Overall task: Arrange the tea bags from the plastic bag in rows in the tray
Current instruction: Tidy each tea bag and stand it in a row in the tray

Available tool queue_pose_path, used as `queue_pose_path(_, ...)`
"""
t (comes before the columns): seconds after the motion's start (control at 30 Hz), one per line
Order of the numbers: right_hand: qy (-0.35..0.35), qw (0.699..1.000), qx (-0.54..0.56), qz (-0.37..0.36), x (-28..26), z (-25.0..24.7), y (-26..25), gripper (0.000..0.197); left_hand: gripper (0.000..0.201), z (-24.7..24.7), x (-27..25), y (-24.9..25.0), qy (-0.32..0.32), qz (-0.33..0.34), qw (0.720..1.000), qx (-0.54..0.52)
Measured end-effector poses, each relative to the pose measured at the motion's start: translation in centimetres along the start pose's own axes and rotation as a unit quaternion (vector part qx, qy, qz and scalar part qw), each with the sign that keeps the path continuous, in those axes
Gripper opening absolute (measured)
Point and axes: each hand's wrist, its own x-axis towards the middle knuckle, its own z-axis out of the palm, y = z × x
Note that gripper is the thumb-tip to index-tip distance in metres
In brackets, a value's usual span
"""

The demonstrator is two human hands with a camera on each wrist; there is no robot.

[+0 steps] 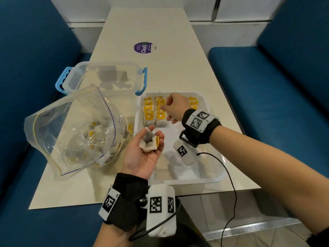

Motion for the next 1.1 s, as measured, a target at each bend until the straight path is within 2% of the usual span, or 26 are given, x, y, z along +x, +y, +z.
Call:
queue_pose_path(0.1, -0.007, 0.985, -0.076, -0.156, -2.5, -1.8, -2.0, 0.014, 0.030, 0.1, -0.1, 0.1, -0.008, -0.006, 1.000, -0.008)
queue_pose_path(0.2, -0.126, 0.943, -0.128, -0.279, -5.9, -3.7, -3.3, 0.017, 0.034, 0.5, -0.3, 0.0, -0.026, -0.011, 0.999, -0.039)
queue_pose_path(0.27, -0.192, 0.907, -0.203, -0.316, -7.5, -4.3, -3.1, 0.022, 0.037, 0.7, -0.4, -0.1, -0.041, -0.015, 0.998, -0.042)
queue_pose_path(0.3, -0.203, 0.890, -0.247, -0.325, -7.9, -4.3, -2.7, 0.027, 0.040, 0.8, -0.5, -0.1, -0.047, -0.018, 0.998, -0.039)
queue_pose_path(0.37, -0.195, 0.870, -0.316, -0.324, -8.3, -4.0, -1.9, 0.035, 0.042, 1.0, -0.5, -0.2, -0.052, -0.026, 0.998, -0.032)
queue_pose_path(0.43, -0.177, 0.861, -0.347, -0.327, -8.5, -3.7, -1.2, 0.036, 0.041, 1.1, -0.6, -0.4, -0.049, -0.027, 0.998, -0.022)
queue_pose_path(0.5, -0.159, 0.867, -0.334, -0.332, -8.5, -3.6, -0.8, 0.029, 0.041, 1.2, -0.6, -0.5, -0.044, -0.027, 0.999, -0.015)
queue_pose_path(0.63, -0.136, 0.906, -0.241, -0.321, -8.3, -3.7, -0.4, 0.021, 0.041, 1.5, -0.8, -0.7, -0.044, -0.027, 0.998, -0.022)
queue_pose_path(0.77, -0.135, 0.907, -0.233, -0.325, -8.5, -3.8, -0.2, 0.023, 0.041, 1.6, -0.9, -0.8, -0.044, -0.029, 0.998, -0.016)
queue_pose_path(0.9, -0.109, 0.900, -0.289, -0.309, -8.6, -3.4, -0.1, 0.025, 0.040, 1.6, -0.8, -1.0, -0.029, -0.033, 0.999, -0.001)
queue_pose_path(1.1, -0.138, 0.949, -0.104, -0.264, -8.6, -3.9, -0.3, 0.015, 0.039, 1.4, -0.8, -0.9, -0.031, -0.027, 0.999, -0.005)
